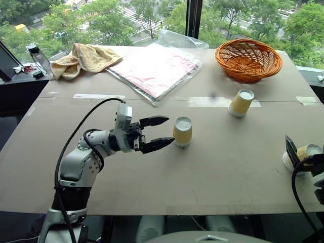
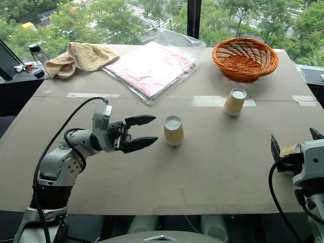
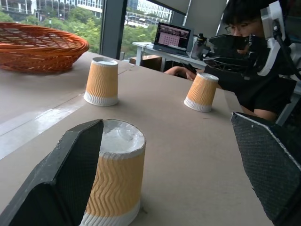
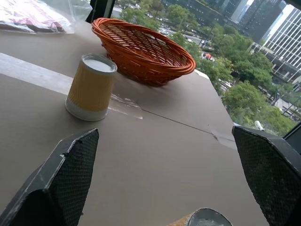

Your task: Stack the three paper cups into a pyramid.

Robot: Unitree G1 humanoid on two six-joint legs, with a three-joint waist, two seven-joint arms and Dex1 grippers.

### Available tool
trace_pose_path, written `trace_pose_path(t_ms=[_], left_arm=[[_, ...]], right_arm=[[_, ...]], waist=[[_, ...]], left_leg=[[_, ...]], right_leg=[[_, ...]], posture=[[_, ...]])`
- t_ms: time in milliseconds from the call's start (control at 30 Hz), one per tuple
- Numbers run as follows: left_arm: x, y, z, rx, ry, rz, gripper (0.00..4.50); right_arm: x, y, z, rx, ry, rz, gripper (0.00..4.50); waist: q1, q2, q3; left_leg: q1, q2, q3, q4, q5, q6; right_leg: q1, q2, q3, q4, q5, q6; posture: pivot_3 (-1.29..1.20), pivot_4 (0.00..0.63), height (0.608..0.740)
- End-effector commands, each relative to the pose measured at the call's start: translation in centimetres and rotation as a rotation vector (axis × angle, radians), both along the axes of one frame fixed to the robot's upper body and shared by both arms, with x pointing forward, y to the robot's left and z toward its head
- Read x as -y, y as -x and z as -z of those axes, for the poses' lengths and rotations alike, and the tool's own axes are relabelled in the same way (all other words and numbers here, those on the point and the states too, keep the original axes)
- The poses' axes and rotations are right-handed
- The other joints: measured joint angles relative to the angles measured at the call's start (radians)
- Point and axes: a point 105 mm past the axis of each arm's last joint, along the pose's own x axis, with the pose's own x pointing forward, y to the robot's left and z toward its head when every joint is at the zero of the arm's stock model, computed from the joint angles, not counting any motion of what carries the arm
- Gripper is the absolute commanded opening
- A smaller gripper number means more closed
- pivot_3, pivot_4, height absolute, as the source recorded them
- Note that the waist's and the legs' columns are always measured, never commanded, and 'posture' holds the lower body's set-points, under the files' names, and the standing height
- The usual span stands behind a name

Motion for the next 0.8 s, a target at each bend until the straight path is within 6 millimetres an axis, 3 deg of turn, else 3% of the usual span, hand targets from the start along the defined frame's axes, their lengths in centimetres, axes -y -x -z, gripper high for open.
trace_pose_path(t_ms=[33, 167, 400, 500, 567, 700, 800], left_arm=[[1.2, 1.9, -1.2, 0.02, 0.002, 0.129, 4.43], [1.6, 3.6, -1.4, 0.018, -0.024, 0.223, 4.43], [2.0, 3.7, -1.4, 0.031, -0.024, 0.212, 4.43], [2.1, 3.6, -1.2, 0.035, -0.018, 0.187, 4.5], [2.2, 3.7, -1.1, 0.036, -0.016, 0.181, 4.5], [2.2, 3.9, -1.0, 0.037, -0.009, 0.17, 4.5], [2.3, 3.7, -0.9, 0.039, -0.003, 0.156, 4.5]], right_arm=[[0.6, 0.0, 0.3, -0.037, -0.028, 0.018, 4.5], [1.3, -0.2, 1.3, -0.073, -0.136, 0.06, 4.5], [3.2, -1.0, 2.8, -0.09, -0.28, 0.174, 4.5], [3.3, -1.0, 4.2, -0.133, -0.341, 0.205, 3.62], [3.4, -0.9, 4.3, -0.136, -0.363, 0.216, 2.5], [3.8, -0.9, 4.0, -0.127, -0.343, 0.23, 0.71], [3.6, -0.9, 3.4, -0.115, -0.293, 0.203, 0.71]], waist=[[0.0, 0.001, 0.0], [-0.003, 0.002, 0.001], [-0.001, 0.002, 0.001], [-0.002, 0.002, 0.001], [-0.002, 0.002, 0.001], [-0.002, 0.002, 0.001], [-0.002, 0.002, 0.001]], left_leg=[[0.0, 0.0, 0.0, 0.0, 0.0, 0.0], [0.0, 0.0, 0.0, 0.0, 0.0, 0.0], [0.0, 0.0, 0.0, 0.0, 0.0, 0.0], [0.0, 0.0, 0.0, 0.0, 0.0, 0.0], [-0.001, 0.0, 0.0, -0.001, 0.0, 0.0], [-0.001, 0.0, 0.0, -0.001, 0.0, 0.0], [0.0, 0.0, 0.0, 0.0, 0.0, 0.0]], right_leg=[[0.0, 0.0, 0.0, 0.0, 0.0, 0.0], [0.0, 0.0, 0.0, 0.0, 0.0, 0.0], [0.0, 0.0, 0.0, 0.0, 0.0, 0.0], [0.0, 0.0, 0.0, 0.0, 0.0, 0.0], [0.0, 0.0, 0.0, -0.001, 0.0, 0.0], [0.0, 0.0, 0.0, -0.001, 0.0, 0.0], [0.0, 0.0, 0.0, -0.001, 0.0, 0.0]], posture=[[0.0, 0.15, 0.74], [0.0, 0.15, 0.74], [0.0, 0.15, 0.74], [0.0, 0.15, 0.74], [0.0, 0.15, 0.74], [0.0, 0.15, 0.74], [0.0, 0.15, 0.74]])
